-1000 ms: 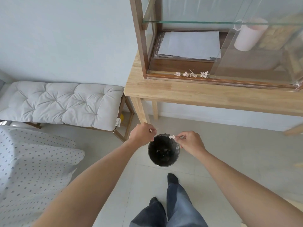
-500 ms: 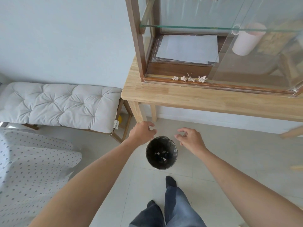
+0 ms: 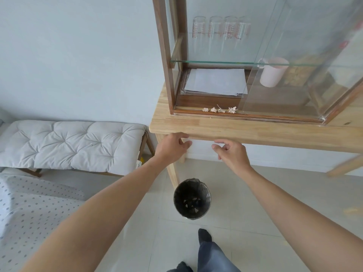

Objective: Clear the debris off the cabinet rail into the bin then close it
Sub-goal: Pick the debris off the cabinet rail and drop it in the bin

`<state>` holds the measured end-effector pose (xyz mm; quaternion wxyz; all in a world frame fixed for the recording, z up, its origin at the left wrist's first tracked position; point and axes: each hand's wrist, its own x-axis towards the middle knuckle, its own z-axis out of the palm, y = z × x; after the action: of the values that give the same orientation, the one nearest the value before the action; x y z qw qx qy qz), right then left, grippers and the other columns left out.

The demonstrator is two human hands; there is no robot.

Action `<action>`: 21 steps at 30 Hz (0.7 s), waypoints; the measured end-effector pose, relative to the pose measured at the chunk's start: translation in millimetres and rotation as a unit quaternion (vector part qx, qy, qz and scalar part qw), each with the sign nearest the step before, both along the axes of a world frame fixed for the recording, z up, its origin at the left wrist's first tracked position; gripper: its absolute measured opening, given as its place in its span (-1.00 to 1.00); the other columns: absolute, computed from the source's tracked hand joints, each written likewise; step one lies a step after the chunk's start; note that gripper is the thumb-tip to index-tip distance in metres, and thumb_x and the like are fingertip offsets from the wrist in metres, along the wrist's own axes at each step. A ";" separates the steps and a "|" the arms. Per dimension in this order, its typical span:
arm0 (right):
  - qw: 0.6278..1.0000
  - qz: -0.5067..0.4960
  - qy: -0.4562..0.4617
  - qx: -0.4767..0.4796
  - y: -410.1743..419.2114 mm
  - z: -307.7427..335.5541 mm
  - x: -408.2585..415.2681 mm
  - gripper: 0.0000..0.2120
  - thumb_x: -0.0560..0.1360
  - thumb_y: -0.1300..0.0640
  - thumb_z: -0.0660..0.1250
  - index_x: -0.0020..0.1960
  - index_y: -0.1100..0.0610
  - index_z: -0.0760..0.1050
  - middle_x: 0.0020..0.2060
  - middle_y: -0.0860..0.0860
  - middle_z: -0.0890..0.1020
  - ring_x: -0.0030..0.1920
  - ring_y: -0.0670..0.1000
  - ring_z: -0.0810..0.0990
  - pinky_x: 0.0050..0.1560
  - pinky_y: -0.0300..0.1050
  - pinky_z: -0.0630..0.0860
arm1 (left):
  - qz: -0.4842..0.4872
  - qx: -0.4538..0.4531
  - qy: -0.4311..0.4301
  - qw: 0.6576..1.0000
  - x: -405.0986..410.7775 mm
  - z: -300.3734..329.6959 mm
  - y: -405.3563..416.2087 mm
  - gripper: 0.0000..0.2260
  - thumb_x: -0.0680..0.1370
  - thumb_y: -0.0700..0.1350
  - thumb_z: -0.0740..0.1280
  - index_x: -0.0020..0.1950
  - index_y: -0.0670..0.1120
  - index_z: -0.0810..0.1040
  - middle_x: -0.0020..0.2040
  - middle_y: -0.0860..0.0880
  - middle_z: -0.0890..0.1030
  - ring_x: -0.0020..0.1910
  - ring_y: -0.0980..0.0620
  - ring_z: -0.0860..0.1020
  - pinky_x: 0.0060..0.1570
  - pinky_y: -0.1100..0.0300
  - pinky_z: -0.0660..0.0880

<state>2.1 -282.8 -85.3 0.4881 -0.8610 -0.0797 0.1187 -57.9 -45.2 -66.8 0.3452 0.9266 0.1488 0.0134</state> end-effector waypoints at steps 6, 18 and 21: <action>0.998 -0.018 -0.054 0.022 5.1 31.8 29.0 -0.86 0.57 -0.06 0.50 0.10 -0.09 0.76 -0.42 -0.03 0.71 -0.41 -0.17 0.63 -0.18 -0.15 0.53 | -0.004 0.000 -0.016 1.000 24.8 30.1 -2.3 -0.70 0.66 0.14 0.39 0.34 0.06 0.67 -0.20 0.10 0.73 -0.11 0.04 0.67 -0.15 0.12 0.59; 0.997 -0.017 -0.064 0.034 33.4 45.4 94.8 -0.72 0.61 -0.02 0.47 0.31 -0.04 0.70 -0.48 -0.10 0.67 -0.49 -0.24 0.59 -0.28 -0.24 0.46 | -0.002 0.008 -0.049 0.999 96.5 54.6 -19.5 -0.67 0.65 0.08 0.41 0.41 0.12 0.64 -0.27 0.12 0.72 -0.05 -0.01 0.70 -0.01 0.00 0.65; 0.998 0.002 -0.054 0.018 39.7 44.9 104.2 -0.66 0.64 -0.05 0.46 0.39 -0.02 0.66 -0.41 -0.02 0.72 -0.44 -0.19 0.62 -0.21 -0.16 0.53 | -0.002 0.006 -0.042 0.999 110.4 51.6 -26.4 -0.69 0.67 0.08 0.37 0.40 0.08 0.65 -0.26 0.09 0.74 0.03 -0.03 0.70 0.00 0.02 0.63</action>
<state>106.4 -243.1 -40.4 0.4979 -0.8573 -0.1099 0.0712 52.5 -71.6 -15.2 0.3454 0.9277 0.1318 0.0523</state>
